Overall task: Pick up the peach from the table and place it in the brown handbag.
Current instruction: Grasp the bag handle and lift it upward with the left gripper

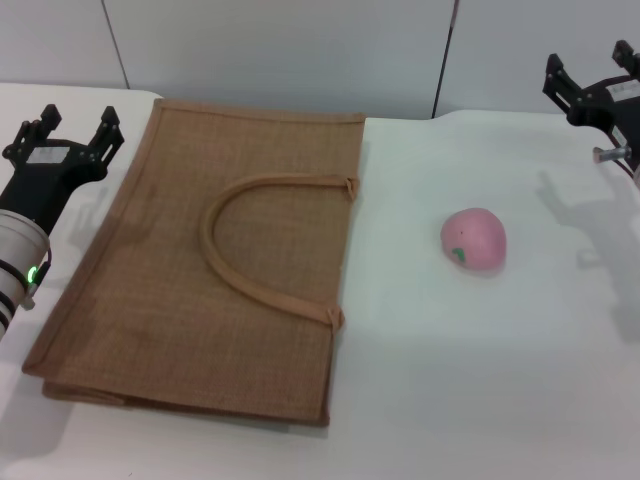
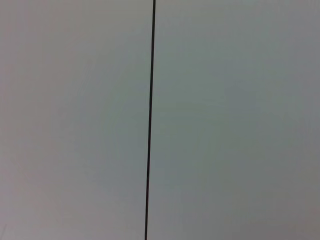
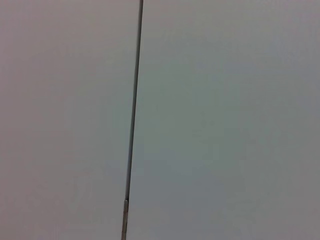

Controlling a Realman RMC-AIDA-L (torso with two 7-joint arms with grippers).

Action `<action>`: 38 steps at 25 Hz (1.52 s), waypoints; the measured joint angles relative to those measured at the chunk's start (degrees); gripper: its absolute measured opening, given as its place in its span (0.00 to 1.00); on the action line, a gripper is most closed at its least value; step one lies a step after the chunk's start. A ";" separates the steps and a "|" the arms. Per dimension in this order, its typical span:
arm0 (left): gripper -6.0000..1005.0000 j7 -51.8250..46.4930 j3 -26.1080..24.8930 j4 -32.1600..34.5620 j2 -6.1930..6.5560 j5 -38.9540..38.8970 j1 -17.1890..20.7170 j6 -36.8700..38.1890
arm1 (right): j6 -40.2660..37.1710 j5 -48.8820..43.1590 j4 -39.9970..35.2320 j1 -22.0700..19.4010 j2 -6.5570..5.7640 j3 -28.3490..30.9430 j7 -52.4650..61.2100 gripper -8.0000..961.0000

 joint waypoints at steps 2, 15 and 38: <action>0.76 -0.04 0.00 0.00 0.00 0.00 -0.02 0.00 | 0.00 0.00 0.00 0.04 0.00 -0.01 -0.01 0.89; 0.76 -2.27 0.79 0.00 0.22 1.55 -0.51 0.45 | 0.27 0.00 0.22 0.08 0.00 0.00 0.26 0.89; 0.72 -46.70 1.39 24.24 1.04 52.51 1.25 6.07 | 4.46 0.00 -0.09 0.94 -0.09 0.00 0.36 0.89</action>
